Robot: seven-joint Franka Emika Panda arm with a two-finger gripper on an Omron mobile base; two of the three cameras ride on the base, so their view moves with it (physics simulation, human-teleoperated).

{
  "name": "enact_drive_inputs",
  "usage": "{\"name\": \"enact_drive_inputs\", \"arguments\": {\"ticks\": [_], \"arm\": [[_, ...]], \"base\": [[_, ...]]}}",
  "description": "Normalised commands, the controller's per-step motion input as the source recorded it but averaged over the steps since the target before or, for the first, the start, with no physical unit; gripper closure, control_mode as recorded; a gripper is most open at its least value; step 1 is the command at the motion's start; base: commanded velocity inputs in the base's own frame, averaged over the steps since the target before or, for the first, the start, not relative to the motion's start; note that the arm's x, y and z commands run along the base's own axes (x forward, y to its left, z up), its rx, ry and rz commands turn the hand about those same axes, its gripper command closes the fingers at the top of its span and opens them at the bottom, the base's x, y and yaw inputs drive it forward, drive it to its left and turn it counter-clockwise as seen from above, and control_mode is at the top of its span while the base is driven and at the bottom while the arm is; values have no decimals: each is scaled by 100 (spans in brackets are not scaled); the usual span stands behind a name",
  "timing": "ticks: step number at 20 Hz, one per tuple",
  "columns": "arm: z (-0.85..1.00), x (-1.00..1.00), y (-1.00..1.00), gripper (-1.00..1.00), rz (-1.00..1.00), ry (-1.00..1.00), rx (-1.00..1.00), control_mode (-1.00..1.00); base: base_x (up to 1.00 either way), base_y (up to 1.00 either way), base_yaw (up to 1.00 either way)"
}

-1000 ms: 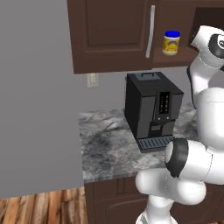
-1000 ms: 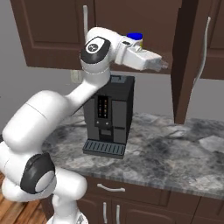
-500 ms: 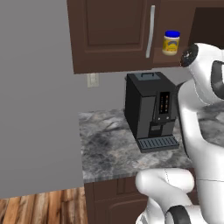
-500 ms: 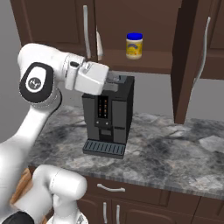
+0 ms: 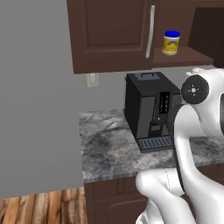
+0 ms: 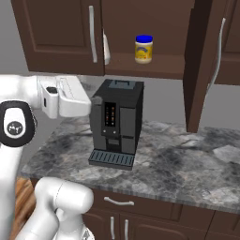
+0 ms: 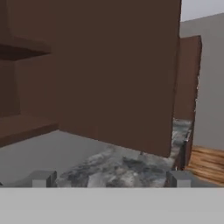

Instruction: Move the oil and vinegar bottle and mayonnaise from the cabinet to the dining counter.

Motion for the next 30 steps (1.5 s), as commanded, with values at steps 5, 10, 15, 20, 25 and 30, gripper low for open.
{"name": "enact_drive_inputs", "arguments": {"ticks": [5, 10, 15, 20, 25, 30], "arm": [[0, 30, 47, -100, 29, -19, 1, -100], [0, 36, 38, -100, 28, -13, 1, -100], [13, 46, 23, -100, 20, -7, 0, -100], [29, 43, 18, -100, 17, -5, 0, -100], [12, 34, 38, -100, 20, -4, -1, -100], [7, 40, 25, -100, 14, -8, -2, -100]], "base": [[0, 0, 0], [0, 0, 0], [0, 0, 0], [0, 0, 0], [0, 0, 0], [0, 0, 0]]}}
